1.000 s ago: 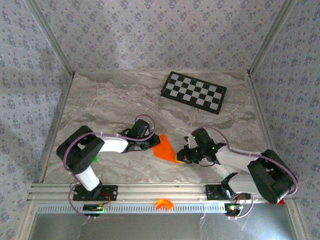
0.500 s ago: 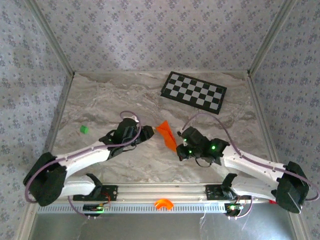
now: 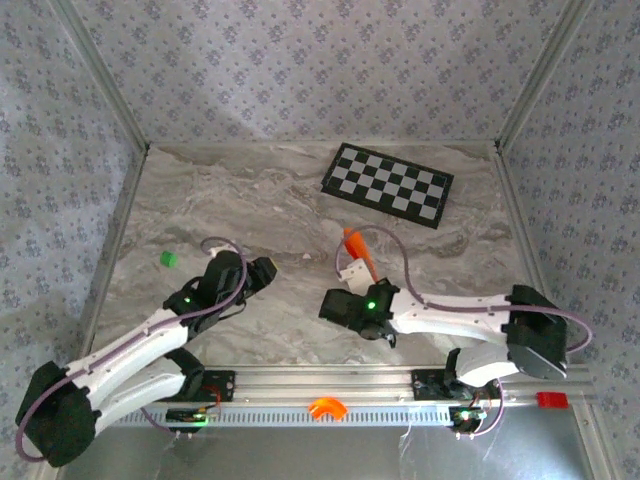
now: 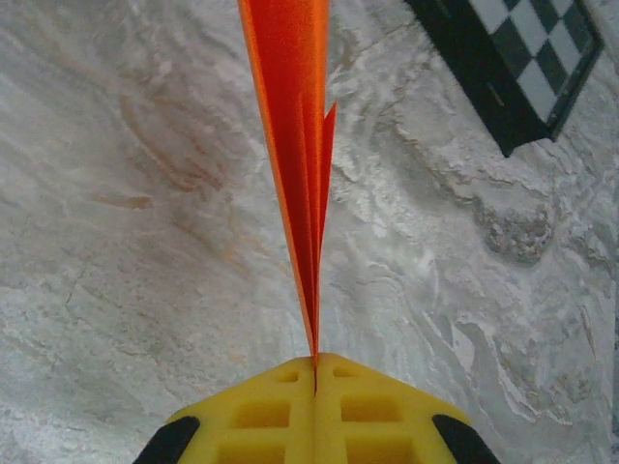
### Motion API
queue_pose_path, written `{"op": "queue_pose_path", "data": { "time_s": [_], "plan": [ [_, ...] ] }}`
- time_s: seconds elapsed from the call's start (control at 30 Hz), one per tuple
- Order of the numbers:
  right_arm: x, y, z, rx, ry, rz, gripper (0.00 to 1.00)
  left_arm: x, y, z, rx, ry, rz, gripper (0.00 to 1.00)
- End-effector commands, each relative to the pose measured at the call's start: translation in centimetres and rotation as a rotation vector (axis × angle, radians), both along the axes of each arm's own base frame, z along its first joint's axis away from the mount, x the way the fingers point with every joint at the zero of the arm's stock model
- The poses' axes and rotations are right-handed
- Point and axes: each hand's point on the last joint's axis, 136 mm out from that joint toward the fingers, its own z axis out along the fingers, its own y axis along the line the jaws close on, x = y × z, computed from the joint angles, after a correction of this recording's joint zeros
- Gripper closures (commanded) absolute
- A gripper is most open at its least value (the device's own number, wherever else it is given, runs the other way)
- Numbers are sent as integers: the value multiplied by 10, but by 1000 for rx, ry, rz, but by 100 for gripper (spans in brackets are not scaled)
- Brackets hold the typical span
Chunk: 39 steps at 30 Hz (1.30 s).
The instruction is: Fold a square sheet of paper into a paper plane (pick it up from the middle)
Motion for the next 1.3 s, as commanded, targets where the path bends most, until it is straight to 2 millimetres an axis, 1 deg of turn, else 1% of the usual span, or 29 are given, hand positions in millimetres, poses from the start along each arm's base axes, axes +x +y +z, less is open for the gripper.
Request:
{"op": "queue_pose_path", "data": {
  "time_s": [0.0,0.07,0.13,0.17,0.23,0.27,0.3,0.33,0.43,0.5,0.53,0.6,0.67,0.73,0.8,0.83,0.93,1.03,1.17,1.27],
  "plan": [
    [-4,22,-15,-13,61,56,94,-5,17,-8,26,22,48,53],
    [-15,41,-35,22,158,104,89,-7,19,-6,25,22,47,52],
    [-29,64,-52,94,266,160,87,-8,20,-5,24,20,43,52],
    [-35,74,-57,131,310,183,87,-9,20,-5,24,20,39,52],
    [-48,94,-61,226,406,230,82,-10,21,-5,29,20,37,52],
    [-50,100,-57,281,433,231,76,-10,22,-5,32,21,38,52],
    [-49,103,-53,346,460,218,67,-10,22,-5,32,21,39,52],
    [-49,106,-48,431,499,207,64,-10,23,-5,32,22,39,51],
    [-43,109,-31,709,598,188,56,-10,21,-6,28,25,32,50],
    [-34,103,-24,882,636,152,54,-10,18,-7,24,27,18,50],
    [-29,99,-21,958,649,131,54,-9,15,-6,19,26,7,51],
    [-15,88,-20,1072,670,64,59,-8,10,-7,11,31,-16,52],
    [-7,84,-22,1138,696,31,68,-6,1,-8,-1,37,-44,56],
    [0,85,-25,1183,739,23,80,-4,-8,-11,-8,54,-75,60],
    [4,88,-32,1203,775,7,89,-2,-15,-14,-11,74,-97,62],
    [5,91,-35,1207,791,6,91,-1,-18,-15,-12,85,-106,64],
    [7,95,-51,1194,818,-32,92,0,-28,-17,-16,105,-141,67],
    [7,97,-65,1179,836,-72,92,0,-32,-20,-14,114,-152,67],
    [8,92,-89,1135,829,-207,93,0,-33,-23,-14,122,-155,67],
    [9,89,-103,1155,792,-326,93,0,-36,-25,-17,128,-165,67]
  ]
}}
